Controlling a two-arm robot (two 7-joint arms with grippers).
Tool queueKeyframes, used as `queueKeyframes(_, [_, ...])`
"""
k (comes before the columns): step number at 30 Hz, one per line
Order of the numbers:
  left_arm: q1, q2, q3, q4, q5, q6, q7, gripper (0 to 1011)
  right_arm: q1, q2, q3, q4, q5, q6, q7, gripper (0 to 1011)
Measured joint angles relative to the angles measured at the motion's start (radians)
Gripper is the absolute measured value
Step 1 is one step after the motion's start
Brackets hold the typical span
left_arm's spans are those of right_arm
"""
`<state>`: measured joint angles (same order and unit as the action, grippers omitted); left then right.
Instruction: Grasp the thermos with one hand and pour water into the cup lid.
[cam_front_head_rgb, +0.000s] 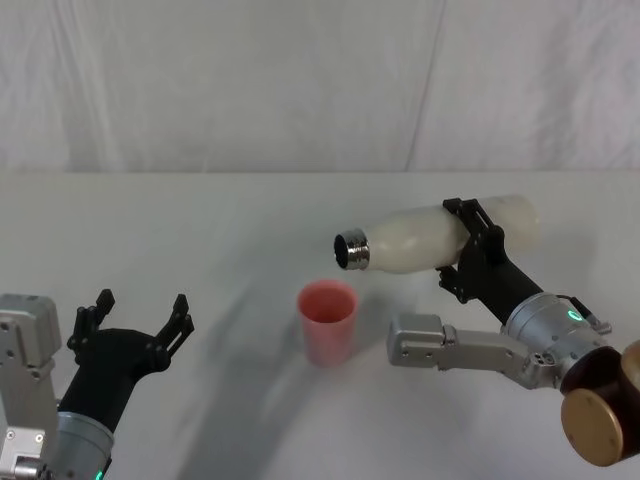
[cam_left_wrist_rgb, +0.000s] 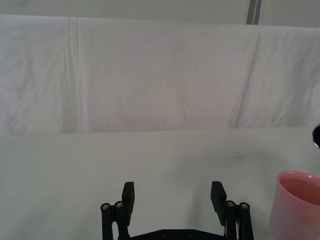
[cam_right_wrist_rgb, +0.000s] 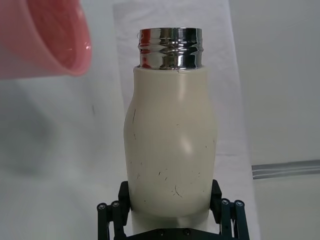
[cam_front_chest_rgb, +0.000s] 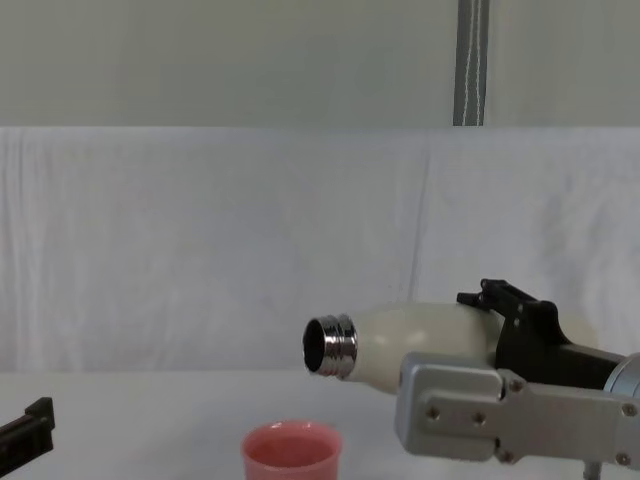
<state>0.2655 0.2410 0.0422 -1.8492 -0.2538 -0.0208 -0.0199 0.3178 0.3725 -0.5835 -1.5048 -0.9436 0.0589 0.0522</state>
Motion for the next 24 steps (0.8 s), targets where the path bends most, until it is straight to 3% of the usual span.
queueKeyframes(13, [0.000, 0.000, 0.000, 0.000, 0.000, 0.000, 0.000, 1001, -0.032, -0.022, 0.049, -0.032, 0.090, -0.051, -0.033, 951])
queueKeyframes(20, [0.000, 0.000, 0.000, 0.000, 0.000, 0.000, 0.000, 1001, -0.053, -0.038, 0.097, -0.051, 0.176, -0.089, -0.041, 951])
queueKeyframes(24, [0.000, 0.000, 0.000, 0.000, 0.000, 0.000, 0.000, 1001, -0.072, -0.060, 0.145, -0.059, 0.269, -0.123, -0.041, 951])
